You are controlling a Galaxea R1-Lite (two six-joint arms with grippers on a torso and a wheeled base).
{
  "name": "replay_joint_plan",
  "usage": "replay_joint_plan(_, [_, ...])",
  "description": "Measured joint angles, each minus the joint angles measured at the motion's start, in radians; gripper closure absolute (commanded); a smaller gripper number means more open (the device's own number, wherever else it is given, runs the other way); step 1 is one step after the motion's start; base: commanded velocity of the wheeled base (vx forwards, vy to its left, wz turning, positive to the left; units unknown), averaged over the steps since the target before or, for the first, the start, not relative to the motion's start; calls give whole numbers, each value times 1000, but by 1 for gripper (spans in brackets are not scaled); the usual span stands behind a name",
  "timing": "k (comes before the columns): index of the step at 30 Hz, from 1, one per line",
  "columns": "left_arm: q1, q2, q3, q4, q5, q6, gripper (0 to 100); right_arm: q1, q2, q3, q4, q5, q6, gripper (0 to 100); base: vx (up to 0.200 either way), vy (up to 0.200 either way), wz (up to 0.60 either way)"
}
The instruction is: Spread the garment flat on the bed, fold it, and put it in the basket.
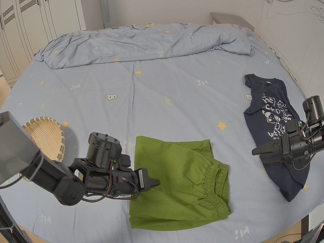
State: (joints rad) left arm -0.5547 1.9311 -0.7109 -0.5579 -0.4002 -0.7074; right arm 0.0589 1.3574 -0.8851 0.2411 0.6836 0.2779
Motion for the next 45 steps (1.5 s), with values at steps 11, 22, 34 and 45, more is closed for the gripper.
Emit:
replay_joint_plan(11, [71,-198,-96,551,3,178,100,1,-1,-2,0,0,12,0,0,0,0])
replay_joint_plan(22, [223,-338,-268,818,-3,353,100,14,-1,-3,0,0,26,0,0,182,0])
replay_joint_plan(34, [227,-385,-277,820,-3,354,100,17,-1,-3,0,0,26,0,0,200,0])
replay_joint_plan(45, [216,-394,-262,820,0,402,100,21,-1,-1,1,0,26,0,0,91,0])
